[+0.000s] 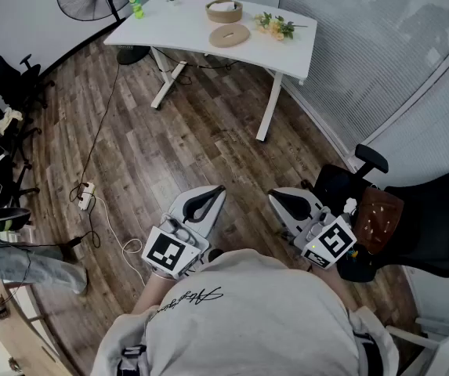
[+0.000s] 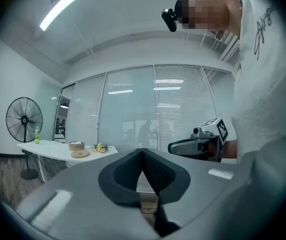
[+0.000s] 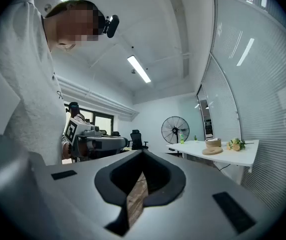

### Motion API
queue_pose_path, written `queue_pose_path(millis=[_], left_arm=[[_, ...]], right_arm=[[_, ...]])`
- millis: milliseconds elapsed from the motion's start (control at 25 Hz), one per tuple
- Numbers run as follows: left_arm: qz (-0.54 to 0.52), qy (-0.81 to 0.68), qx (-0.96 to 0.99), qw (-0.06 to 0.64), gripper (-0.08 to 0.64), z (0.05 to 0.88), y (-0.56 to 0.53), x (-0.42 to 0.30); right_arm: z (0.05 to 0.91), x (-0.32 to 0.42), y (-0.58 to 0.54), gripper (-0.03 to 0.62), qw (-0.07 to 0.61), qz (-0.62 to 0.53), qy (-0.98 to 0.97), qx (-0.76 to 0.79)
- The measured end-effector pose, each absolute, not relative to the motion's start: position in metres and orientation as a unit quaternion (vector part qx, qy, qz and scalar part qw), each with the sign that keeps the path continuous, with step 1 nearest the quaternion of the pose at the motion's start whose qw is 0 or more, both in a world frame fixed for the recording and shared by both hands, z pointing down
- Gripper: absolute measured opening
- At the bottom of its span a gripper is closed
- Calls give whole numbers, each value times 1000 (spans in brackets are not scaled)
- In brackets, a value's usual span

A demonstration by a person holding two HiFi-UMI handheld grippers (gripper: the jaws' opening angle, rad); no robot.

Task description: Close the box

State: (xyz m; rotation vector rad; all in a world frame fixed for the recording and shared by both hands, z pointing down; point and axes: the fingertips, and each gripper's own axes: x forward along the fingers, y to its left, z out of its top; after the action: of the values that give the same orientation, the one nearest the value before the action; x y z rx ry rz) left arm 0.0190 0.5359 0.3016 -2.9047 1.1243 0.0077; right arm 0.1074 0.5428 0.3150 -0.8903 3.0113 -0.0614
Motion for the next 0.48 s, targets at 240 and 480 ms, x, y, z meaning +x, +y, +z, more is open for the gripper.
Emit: queue_pose_path(millis=[240,480], left_arm=[[-2,365,-931,15,2,302,536,14],[-2,368,-930,11,2,306,534,11]], right_arm=[[320,102,542,3,-24,-1,957,-289],[326,101,540,3,-37,-4,953,-299]])
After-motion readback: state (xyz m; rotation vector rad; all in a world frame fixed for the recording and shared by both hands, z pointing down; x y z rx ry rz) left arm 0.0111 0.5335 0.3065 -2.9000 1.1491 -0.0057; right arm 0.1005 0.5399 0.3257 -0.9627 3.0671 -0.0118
